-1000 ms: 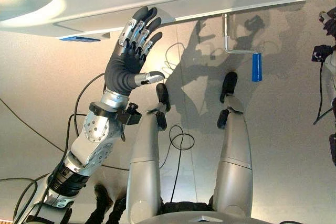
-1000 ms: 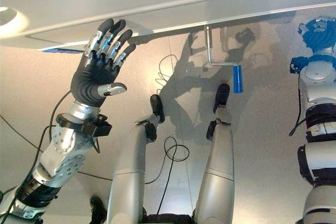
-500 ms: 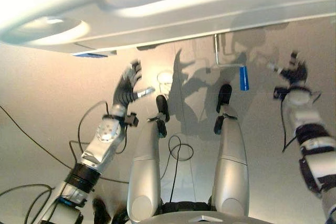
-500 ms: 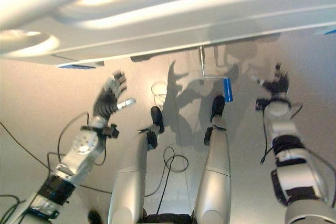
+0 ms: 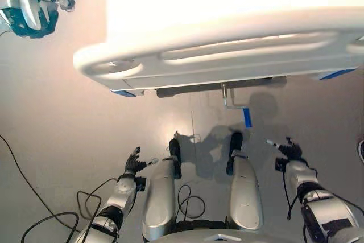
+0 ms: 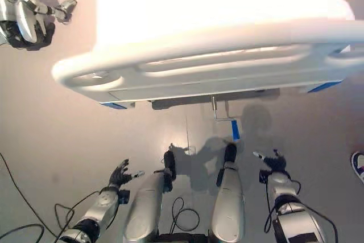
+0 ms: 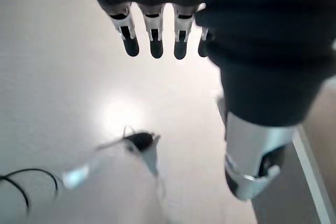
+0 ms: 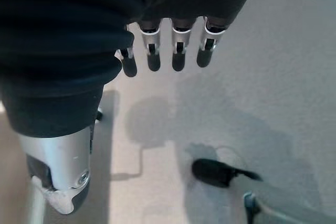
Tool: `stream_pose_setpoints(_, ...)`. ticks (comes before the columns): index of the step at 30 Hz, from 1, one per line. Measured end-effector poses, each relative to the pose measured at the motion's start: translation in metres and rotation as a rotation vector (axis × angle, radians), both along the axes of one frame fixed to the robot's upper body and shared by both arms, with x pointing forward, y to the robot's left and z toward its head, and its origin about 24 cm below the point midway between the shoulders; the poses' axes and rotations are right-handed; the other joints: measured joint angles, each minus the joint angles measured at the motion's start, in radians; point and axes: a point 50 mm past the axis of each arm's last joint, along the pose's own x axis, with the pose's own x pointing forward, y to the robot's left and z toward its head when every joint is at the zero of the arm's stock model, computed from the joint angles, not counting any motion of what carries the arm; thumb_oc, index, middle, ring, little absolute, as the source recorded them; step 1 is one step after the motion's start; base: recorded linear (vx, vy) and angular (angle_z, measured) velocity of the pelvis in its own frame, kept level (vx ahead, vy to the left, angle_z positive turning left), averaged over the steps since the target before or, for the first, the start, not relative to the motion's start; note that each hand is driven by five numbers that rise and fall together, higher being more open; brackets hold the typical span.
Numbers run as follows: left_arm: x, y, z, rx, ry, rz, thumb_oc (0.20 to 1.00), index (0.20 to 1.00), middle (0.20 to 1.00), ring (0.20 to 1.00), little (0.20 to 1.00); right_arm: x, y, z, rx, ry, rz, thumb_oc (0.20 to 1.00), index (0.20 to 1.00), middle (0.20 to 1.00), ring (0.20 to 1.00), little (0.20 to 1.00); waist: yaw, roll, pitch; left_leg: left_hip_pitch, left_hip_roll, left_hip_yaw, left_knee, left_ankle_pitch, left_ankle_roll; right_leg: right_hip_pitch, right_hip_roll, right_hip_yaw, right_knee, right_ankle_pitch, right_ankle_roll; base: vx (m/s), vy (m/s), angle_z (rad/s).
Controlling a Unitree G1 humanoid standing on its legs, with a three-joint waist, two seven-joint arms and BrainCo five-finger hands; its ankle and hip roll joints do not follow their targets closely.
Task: Raise the hospital bed
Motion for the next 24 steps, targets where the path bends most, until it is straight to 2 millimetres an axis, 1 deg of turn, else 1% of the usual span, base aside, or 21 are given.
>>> stream_pose_setpoints(1, -0.007, 0.002, -0.003, -0.007, 0.02, 0.018, 1.0, 1.0, 1.0, 1.0, 1.0, -0.008, 0.001, -0.005, 0.005, 0.025, 0.006, 1.0, 1.0, 1.0, 1.0, 1.0, -0.001, -0.001, -0.021, 0.028, 0.001, 0.0, -0.031, 0.011, -0.002, 0.029, 0.002, -0.012, -0.027, 0.011, -0.001, 0.24, -0.097, 0.06)
stream_pose_setpoints(2, -0.019, 0.003, -0.008, -0.011, 0.052, 0.025, 1.0, 1.0, 1.0, 1.0, 1.0, -0.022, 0.002, -0.015, 0.017, 0.072, 0.008, 1.0, 1.0, 1.0, 1.0, 1.0, 0.0, -0.002, -0.068, 0.06, 0.002, 0.0, -0.069, 0.02, -0.003, 0.06, 0.005, -0.023, -0.055, 0.019, -0.001, 0.2, -0.08, 0.04)
stream_pose_setpoints(4, -0.034, 0.003, -0.015, -0.029, 0.092, 0.027, 1.0, 1.0, 1.0, 1.0, 1.0, -0.047, 0.006, -0.028, 0.043, 0.139, 0.01, 1.0, 1.0, 1.0, 1.0, 1.0, -0.001, -0.001, -0.131, 0.143, 0.004, -0.002, -0.151, 0.045, -0.009, 0.147, 0.019, -0.047, -0.127, 0.037, 0.002, 0.12, -0.045, 0.07)
stream_pose_setpoints(5, -0.046, 0.003, -0.019, -0.034, 0.119, 0.017, 1.0, 1.0, 1.0, 1.0, 1.0, -0.067, 0.006, -0.037, 0.053, 0.197, 0.006, 1.0, 1.0, 1.0, 1.0, 1.0, 0.001, -0.012, -0.204, 0.153, 0.006, -0.002, -0.176, 0.046, -0.01, 0.151, 0.023, -0.052, -0.148, 0.033, 0.005, 0.14, -0.062, 0.04)
stream_pose_setpoints(6, -0.046, 0.002, -0.019, -0.036, 0.124, 0.01, 1.0, 1.0, 1.0, 1.0, 1.0, -0.075, 0.009, -0.042, 0.061, 0.224, 0.014, 1.0, 1.0, 1.0, 1.0, 1.0, 0.0, -0.003, -0.231, 0.172, 0.01, 0.001, -0.192, 0.045, -0.01, 0.169, 0.021, -0.057, -0.156, 0.03, 0.006, 0.18, -0.075, 0.11)
stream_pose_setpoints(7, -0.052, 0.0, -0.022, -0.041, 0.147, 0.01, 1.0, 1.0, 1.0, 1.0, 1.0, -0.081, 0.006, -0.043, 0.061, 0.248, 0.018, 1.0, 1.0, 1.0, 1.0, 1.0, -0.004, -0.006, -0.251, 0.212, 0.007, -0.006, -0.223, 0.062, -0.017, 0.221, 0.033, -0.072, -0.191, 0.048, 0.013, 0.08, -0.034, 0.09)
stream_pose_setpoints(8, -0.055, -0.002, -0.024, -0.047, 0.158, 0.004, 1.0, 1.0, 1.0, 1.0, 1.0, -0.09, 0.008, -0.047, 0.068, 0.277, 0.025, 1.0, 1.0, 1.0, 1.0, 1.0, 0.0, -0.011, -0.27, 0.24, 0.006, -0.005, -0.239, 0.063, -0.017, 0.248, 0.038, -0.074, -0.212, 0.052, 0.014, 0.04, -0.014, 0.08)
stream_pose_setpoints(9, -0.058, -0.003, -0.025, -0.051, 0.164, 0.004, 1.0, 1.0, 1.0, 1.0, 1.0, -0.094, 0.009, -0.049, 0.073, 0.291, 0.029, 1.0, 1.0, 1.0, 1.0, 1.0, 0.0, -0.012, -0.283, 0.245, 0.007, -0.004, -0.241, 0.064, -0.017, 0.255, 0.038, -0.074, -0.217, 0.053, 0.013, 0.06, -0.046, -0.03)
stream_pose_setpoints(10, -0.061, -0.003, -0.026, -0.055, 0.175, -0.002, 1.0, 1.0, 1.0, 1.0, 1.0, -0.097, 0.011, -0.05, 0.077, 0.302, 0.039, 1.0, 1.0, 1.0, 1.0, 1.0, 0.0, -0.017, -0.314, 0.242, 0.007, -0.003, -0.242, 0.061, -0.02, 0.252, 0.038, -0.075, -0.222, 0.052, 0.014, 0.06, -0.046, -0.02)
stream_pose_setpoints(12, -0.057, -0.005, -0.026, -0.061, 0.167, -0.001, 1.0, 1.0, 1.0, 1.0, 1.0, -0.098, 0.013, -0.052, 0.084, 0.308, 0.042, 1.0, 1.0, 1.0, 1.0, 1.0, -0.002, -0.022, -0.321, 0.249, 0.005, -0.007, -0.249, 0.064, -0.017, 0.27, 0.039, -0.081, -0.241, 0.06, 0.017, 0.12, -0.061, 0.07)
stream_pose_setpoints(13, -0.057, -0.007, -0.026, -0.064, 0.17, -0.007, 1.0, 1.0, 1.0, 1.0, 1.0, -0.106, 0.017, -0.056, 0.105, 0.336, 0.051, 1.0, 1.0, 1.0, 1.0, 1.0, -0.001, -0.024, -0.324, 0.291, 0.006, -0.008, -0.267, 0.065, -0.018, 0.321, 0.044, -0.092, -0.271, 0.067, 0.017, 0.11, -0.039, 0.12)
stream_pose_setpoints(15, -0.065, -0.009, -0.029, -0.061, 0.194, -0.022, 1.0, 1.0, 1.0, 1.0, 1.0, -0.119, 0.022, -0.061, 0.129, 0.372, 0.06, 1.0, 1.0, 1.0, 1.0, 1.0, 0.0, -0.024, -0.348, 0.331, 0.01, -0.009, -0.291, 0.059, -0.019, 0.364, 0.049, -0.097, -0.288, 0.061, 0.019, 0.01, -0.002, 0.03)
stream_pose_setpoints(16, -0.071, -0.008, -0.031, -0.061, 0.211, -0.018, 1.0, 1.0, 1.0, 1.0, 1.0, -0.125, 0.023, -0.063, 0.141, 0.388, 0.062, 1.0, 1.0, 1.0, 1.0, 1.0, 0.002, -0.021, -0.384, 0.332, 0.01, -0.009, -0.304, 0.056, -0.019, 0.358, 0.049, -0.097, -0.287, 0.049, 0.023, 0.0, 0.0, 0.0)
stream_pose_setpoints(17, -0.072, -0.008, -0.031, -0.058, 0.214, -0.02, 1.0, 1.0, 1.0, 1.0, 1.0, -0.128, 0.023, -0.063, 0.143, 0.394, 0.06, 1.0, 1.0, 1.0, 1.0, 1.0, 0.001, -0.021, -0.397, 0.334, 0.01, -0.009, -0.305, 0.057, -0.018, 0.363, 0.048, -0.098, -0.288, 0.049, 0.023, 0.0, 0.0, 0.0)
stream_pose_setpoints(19, -0.074, -0.008, -0.031, -0.048, 0.228, -0.037, 1.0, 1.0, 1.0, 1.0, 1.0, -0.131, 0.024, -0.064, 0.153, 0.402, 0.061, 1.0, 1.0, 1.0, 1.0, 1.0, 0.002, -0.024, -0.404, 0.349, 0.007, -0.01, -0.31, 0.058, -0.017, 0.381, 0.049, -0.098, -0.295, 0.052, 0.027, 0.0, 0.0, 0.0)
stream_pose_setpoints(21, -0.077, -0.008, -0.033, -0.045, 0.244, -0.043, 1.0, 1.0, 1.0, 1.0, 1.0, -0.135, 0.024, -0.066, 0.162, 0.418, 0.06, 1.0, 1.0, 1.0, 1.0, 1.0, 0.002, -0.019, -0.417, 0.352, 0.007, -0.01, -0.314, 0.059, -0.017, 0.381, 0.049, -0.098, -0.296, 0.052, 0.026, 0.0, 0.0, 0.0)
stream_pose_setpoints(23, -0.08, -0.008, -0.034, -0.047, 0.257, -0.042, 1.0, 1.0, 1.0, 1.0, 1.0, -0.139, 0.025, -0.067, 0.168, 0.435, 0.062, 1.0, 1.0, 1.0, 1.0, 1.0, 0.003, -0.017, -0.417, 0.357, 0.007, -0.011, -0.315, 0.06, -0.016, 0.386, 0.048, -0.098, -0.297, 0.052, 0.026, 0.0, 0.0, 0.0)
stream_pose_setpoints(24, -0.086, -0.008, -0.036, -0.047, 0.283, -0.042, 1.0, 1.0, 1.0, 1.0, 1.0, -0.141, 0.025, -0.068, 0.172, 0.449, 0.065, 1.0, 1.0, 1.0, 1.0, 1.0, 0.001, -0.02, -0.417, 0.366, 0.008, -0.01, -0.316, 0.059, -0.017, 0.394, 0.05, -0.098, -0.296, 0.052, 0.027, 0.0, 0.0, 0.0)
